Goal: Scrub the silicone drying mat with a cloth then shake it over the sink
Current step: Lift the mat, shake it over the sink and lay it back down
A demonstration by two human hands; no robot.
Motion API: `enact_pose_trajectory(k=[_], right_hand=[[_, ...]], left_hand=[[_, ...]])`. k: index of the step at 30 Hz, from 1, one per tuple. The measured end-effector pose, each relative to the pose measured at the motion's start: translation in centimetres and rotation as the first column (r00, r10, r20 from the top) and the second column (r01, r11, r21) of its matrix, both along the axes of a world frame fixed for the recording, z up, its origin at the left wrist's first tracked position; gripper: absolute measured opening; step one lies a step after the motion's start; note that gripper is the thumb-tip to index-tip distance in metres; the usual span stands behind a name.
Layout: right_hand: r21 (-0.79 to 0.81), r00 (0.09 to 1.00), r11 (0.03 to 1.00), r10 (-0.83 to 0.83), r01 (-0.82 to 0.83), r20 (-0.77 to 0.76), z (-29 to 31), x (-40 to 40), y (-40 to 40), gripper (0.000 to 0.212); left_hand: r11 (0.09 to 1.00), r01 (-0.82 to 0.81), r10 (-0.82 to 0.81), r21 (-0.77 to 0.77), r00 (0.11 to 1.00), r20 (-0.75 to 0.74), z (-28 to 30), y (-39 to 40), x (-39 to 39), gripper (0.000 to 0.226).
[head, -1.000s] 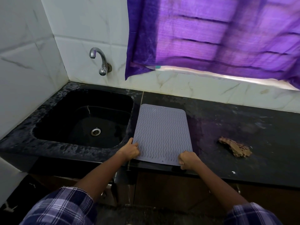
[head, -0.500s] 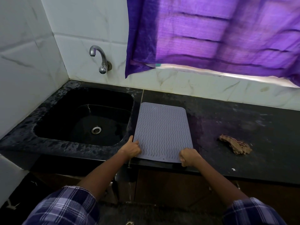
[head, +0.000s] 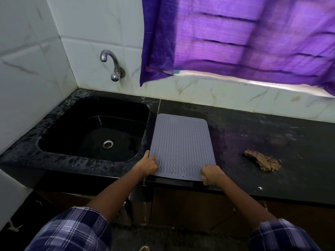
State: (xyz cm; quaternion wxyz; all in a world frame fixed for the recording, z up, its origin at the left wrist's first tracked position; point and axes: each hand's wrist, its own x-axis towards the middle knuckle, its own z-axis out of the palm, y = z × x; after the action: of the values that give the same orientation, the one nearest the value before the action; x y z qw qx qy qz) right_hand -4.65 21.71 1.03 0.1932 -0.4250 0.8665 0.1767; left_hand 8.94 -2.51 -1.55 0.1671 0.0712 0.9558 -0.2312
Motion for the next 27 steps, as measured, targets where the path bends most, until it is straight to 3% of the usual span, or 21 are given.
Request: enact_pose_trajectory(k=[6, 9, 11, 17, 20, 27], right_hand=[[0.020, 1.000, 1.000, 0.019, -0.019, -0.019, 0.22, 0.29, 0.15, 0.005], [0.010, 0.999, 1.000, -0.002, 0.002, -0.033, 0.15, 0.42, 0.31, 0.032], [-0.003, 1.000, 1.000, -0.017, 0.017, -0.026, 0.15, 0.48, 0.38, 0.039], [0.012, 1.000, 1.000, -0.004, 0.004, 0.010, -0.12, 0.18, 0.39, 0.006], [0.015, 1.000, 1.000, 0.010, -0.010, 0.019, 0.27, 0.56, 0.17, 0.005], [0.029, 0.996, 0.995, -0.092, 0.091, 0.020, -0.10, 0.69, -0.20, 0.039]], left_hand=[[1.000, -0.009, 0.009, 0.013, 1.000, -0.003, -0.23, 0.02, 0.10, 0.035], [1.000, -0.011, 0.011, 0.019, 1.000, -0.015, -0.38, 0.06, 0.11, 0.035], [1.000, -0.011, 0.011, 0.021, 1.000, -0.018, -0.37, 0.08, 0.10, 0.036], [0.998, -0.052, 0.052, 0.038, 0.999, 0.002, -0.20, 0.17, 0.50, 0.044], [0.997, -0.069, 0.068, 0.043, 0.997, 0.024, 0.05, 0.39, 0.94, 0.046], [1.000, -0.006, 0.006, -0.005, 1.000, -0.018, -0.78, 0.20, 0.38, 0.036]])
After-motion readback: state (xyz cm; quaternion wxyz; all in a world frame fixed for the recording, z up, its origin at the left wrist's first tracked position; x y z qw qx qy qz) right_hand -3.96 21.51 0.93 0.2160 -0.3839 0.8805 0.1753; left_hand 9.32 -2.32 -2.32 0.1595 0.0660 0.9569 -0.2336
